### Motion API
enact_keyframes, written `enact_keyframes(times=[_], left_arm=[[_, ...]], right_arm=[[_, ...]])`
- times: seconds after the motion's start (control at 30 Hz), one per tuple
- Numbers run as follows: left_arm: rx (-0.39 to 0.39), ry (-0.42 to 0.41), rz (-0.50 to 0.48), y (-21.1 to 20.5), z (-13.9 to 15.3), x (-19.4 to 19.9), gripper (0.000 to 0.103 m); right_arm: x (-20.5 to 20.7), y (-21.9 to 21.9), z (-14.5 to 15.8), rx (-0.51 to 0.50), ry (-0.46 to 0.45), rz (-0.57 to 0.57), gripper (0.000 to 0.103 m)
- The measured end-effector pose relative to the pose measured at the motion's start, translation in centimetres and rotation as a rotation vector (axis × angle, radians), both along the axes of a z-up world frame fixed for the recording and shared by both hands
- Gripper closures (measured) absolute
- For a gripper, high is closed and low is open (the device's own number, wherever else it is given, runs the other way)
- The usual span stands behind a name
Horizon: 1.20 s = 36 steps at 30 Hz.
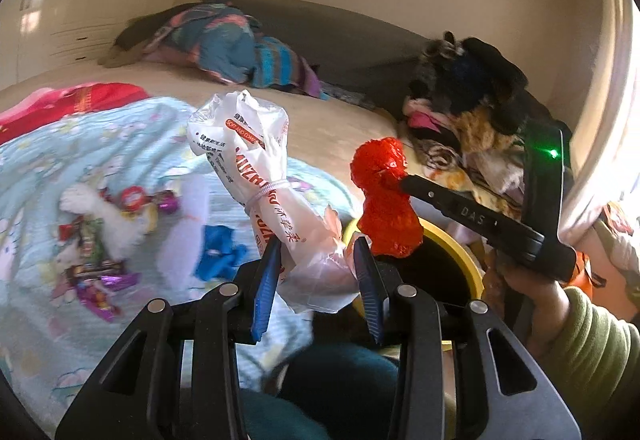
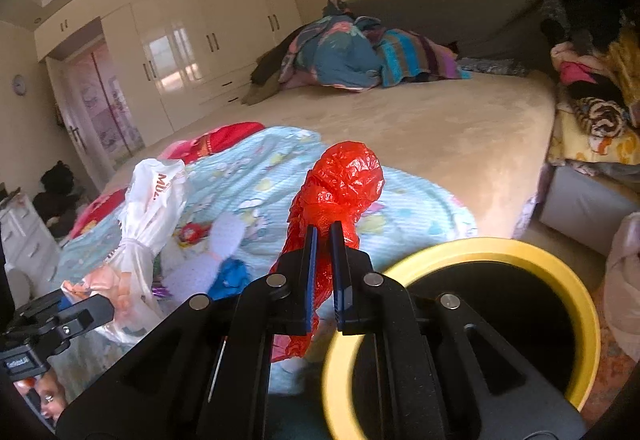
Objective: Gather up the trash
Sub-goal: 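Carry the red bag and white bag over the yellow-rimmed bin with both tools, then open both tools to drop the bags into the bin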
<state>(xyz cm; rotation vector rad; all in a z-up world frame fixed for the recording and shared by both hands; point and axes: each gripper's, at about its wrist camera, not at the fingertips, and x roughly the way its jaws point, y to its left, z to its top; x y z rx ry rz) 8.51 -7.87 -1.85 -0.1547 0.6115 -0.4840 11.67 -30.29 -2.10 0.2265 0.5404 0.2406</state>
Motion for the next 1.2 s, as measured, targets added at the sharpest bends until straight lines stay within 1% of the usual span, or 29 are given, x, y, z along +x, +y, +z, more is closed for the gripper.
enact_keyframes(times=[0.2, 0.5, 0.77, 1.0, 1.2], left_arm=[[0.022, -0.002, -0.073, -3.2, -0.1, 0.2, 0.068], [0.035, 0.019, -0.142, -6.5, -0.6, 0.6, 0.068], [0.053, 0.039, -0.204, -9.5, -1.4, 0.8, 0.068], [0.059, 0.066, -0.234, -11.2, -2.3, 1.4, 0.067], [0.066, 0.093, -0.253, -12.8, -3.4, 2.2, 0.067]], right_arm=[[0.1, -2.7, 0.4, -0.006, 0.008, -0.051, 0.099], [-1.0, -6.1, 0.4, -0.054, 0.009, -0.093, 0.099], [-1.6, -8.8, -0.7, -0.055, 0.047, -0.135, 0.099], [-2.6, -10.3, -2.1, -0.061, 0.081, -0.161, 0.099], [-2.8, -11.5, -3.5, -0.038, 0.125, -0.173, 0.098]])
